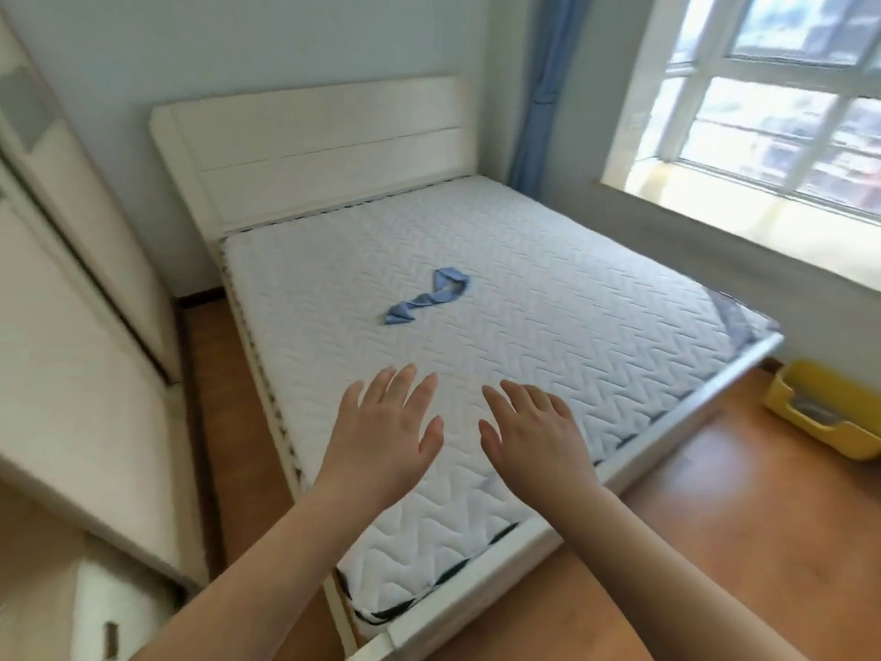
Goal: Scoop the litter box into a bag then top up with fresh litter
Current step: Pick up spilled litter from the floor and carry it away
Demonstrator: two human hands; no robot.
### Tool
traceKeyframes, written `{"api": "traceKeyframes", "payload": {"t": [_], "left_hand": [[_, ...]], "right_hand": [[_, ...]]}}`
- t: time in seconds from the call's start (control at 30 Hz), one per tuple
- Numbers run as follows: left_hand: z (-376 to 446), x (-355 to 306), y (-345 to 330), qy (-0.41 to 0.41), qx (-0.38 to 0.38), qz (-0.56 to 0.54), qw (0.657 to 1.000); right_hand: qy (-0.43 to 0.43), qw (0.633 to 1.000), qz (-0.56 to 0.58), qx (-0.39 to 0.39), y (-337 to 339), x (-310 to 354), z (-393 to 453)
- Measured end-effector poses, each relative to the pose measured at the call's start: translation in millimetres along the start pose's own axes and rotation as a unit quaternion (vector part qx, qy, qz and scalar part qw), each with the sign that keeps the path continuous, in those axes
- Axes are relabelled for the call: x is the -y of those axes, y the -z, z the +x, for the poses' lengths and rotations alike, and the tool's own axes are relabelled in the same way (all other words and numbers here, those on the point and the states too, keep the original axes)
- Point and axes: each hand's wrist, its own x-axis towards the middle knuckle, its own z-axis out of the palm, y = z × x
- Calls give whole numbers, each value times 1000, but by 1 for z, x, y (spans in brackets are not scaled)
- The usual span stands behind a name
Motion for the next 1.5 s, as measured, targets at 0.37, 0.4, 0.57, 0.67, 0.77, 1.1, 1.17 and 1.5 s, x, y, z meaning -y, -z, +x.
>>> {"api": "traceKeyframes", "payload": {"t": [0.37,0.4,0.57,0.67,0.77,1.1,1.17,1.5], "left_hand": [[88,-314,-29,-256,-7,-63,965],[91,-337,-30,-277,-5,-72,958],[113,-440,-30,-372,-5,-75,925],[132,-487,-36,-416,-1,-72,907],[157,-527,-46,-443,-25,-74,893],[282,-639,-66,-516,-30,-105,849],[304,-661,-66,-526,-33,-115,842],[383,-782,-92,-546,-5,-138,826]], "right_hand": [[-237,971,-20,8,49,-294,-130],[-254,967,-23,2,53,-309,-142],[-336,941,-31,9,60,-378,-186],[-381,924,-42,1,58,-413,-201],[-418,907,-40,8,53,-447,-205],[-515,853,-85,13,60,-566,-168],[-531,844,-77,17,64,-589,-160],[-571,820,-50,3,65,-718,-150]]}}
